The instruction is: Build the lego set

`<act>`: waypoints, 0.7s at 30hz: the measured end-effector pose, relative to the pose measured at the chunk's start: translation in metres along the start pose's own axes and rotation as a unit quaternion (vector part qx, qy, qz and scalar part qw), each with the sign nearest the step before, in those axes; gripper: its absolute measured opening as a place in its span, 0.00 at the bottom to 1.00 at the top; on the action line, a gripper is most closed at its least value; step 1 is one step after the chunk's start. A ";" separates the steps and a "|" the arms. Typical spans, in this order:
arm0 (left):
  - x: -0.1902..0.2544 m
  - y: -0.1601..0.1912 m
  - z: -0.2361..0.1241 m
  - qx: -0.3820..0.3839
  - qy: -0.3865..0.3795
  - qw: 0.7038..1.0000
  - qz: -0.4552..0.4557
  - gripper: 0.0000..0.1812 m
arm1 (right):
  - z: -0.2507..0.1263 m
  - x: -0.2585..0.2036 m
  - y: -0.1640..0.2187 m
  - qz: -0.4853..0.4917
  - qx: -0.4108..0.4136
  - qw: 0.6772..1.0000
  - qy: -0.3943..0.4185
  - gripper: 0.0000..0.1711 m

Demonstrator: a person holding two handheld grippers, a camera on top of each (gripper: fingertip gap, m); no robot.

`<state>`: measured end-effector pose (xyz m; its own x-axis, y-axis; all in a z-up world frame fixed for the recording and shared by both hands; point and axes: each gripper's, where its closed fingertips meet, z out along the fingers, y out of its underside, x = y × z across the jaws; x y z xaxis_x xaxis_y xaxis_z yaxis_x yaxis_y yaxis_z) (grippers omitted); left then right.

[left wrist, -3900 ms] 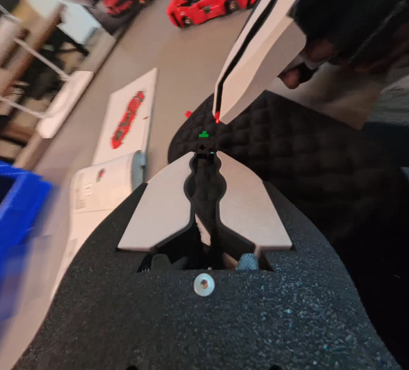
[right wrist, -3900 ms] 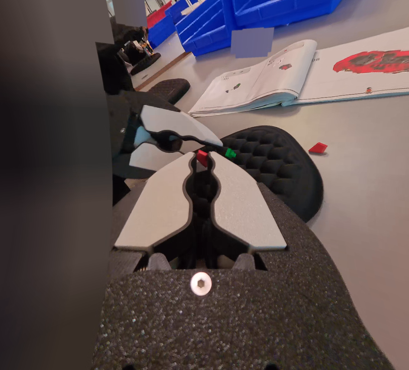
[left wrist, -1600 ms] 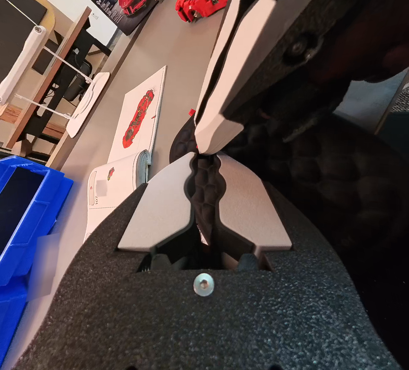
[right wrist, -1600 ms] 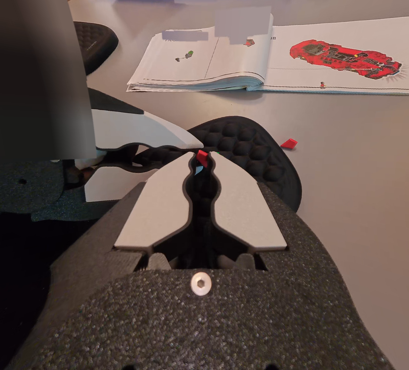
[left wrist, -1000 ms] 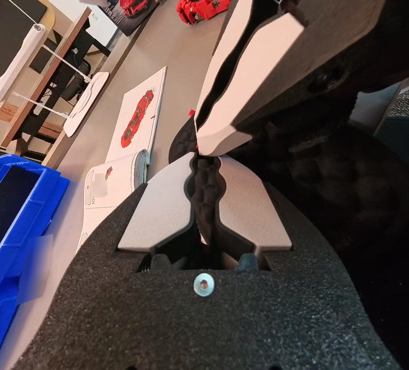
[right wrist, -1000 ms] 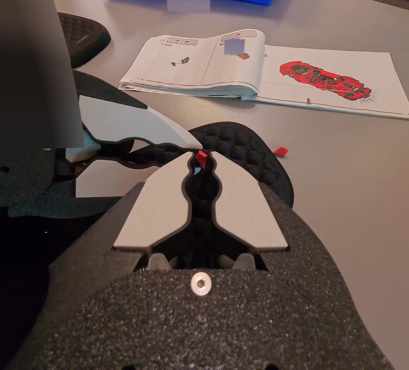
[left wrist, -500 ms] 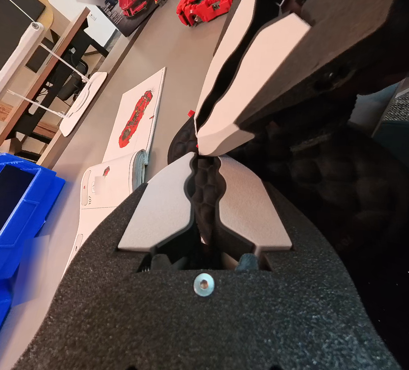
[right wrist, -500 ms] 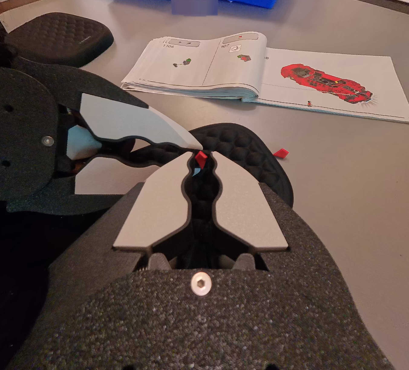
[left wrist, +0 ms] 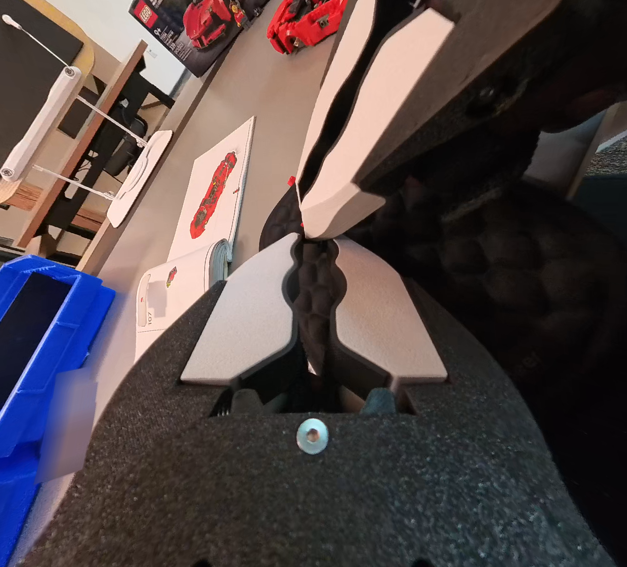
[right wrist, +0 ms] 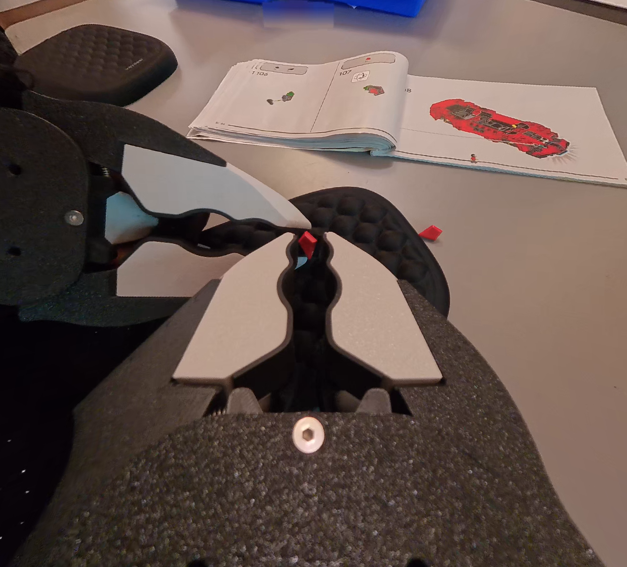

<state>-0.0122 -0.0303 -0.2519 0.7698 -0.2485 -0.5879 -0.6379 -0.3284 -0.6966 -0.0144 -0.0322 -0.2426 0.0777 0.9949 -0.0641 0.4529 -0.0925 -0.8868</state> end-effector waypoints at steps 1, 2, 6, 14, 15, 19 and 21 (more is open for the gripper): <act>0.000 0.000 0.000 0.000 -0.001 1.000 0.007 0.07 | -0.001 0.000 0.000 0.000 0.001 1.000 0.001 0.07; 0.001 -0.001 0.000 0.001 -0.002 1.000 0.016 0.07 | -0.001 0.000 0.001 -0.001 0.003 1.000 0.001 0.08; 0.003 -0.003 0.000 0.007 0.000 0.999 0.047 0.07 | -0.004 0.001 0.003 0.000 0.018 1.000 0.002 0.08; 0.006 -0.006 -0.001 0.012 -0.003 0.994 0.111 0.07 | -0.009 0.001 0.005 0.003 0.039 0.999 0.003 0.07; 0.006 -0.006 -0.001 0.011 -0.005 0.992 0.125 0.07 | -0.009 0.001 0.006 0.004 0.041 0.999 0.003 0.07; 0.008 -0.010 -0.001 0.022 -0.015 0.984 0.178 0.07 | -0.013 0.001 0.006 0.015 0.046 0.999 0.000 0.07; 0.009 -0.012 -0.002 0.038 -0.014 0.981 0.192 0.07 | -0.015 0.000 0.007 0.017 0.049 0.999 0.000 0.08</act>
<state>0.0020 -0.0305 -0.2481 0.4732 -0.3152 -0.8226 -0.8807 -0.1469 -0.4503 0.0021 -0.0330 -0.2418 0.0925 0.9912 -0.0948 0.3600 -0.1220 -0.9249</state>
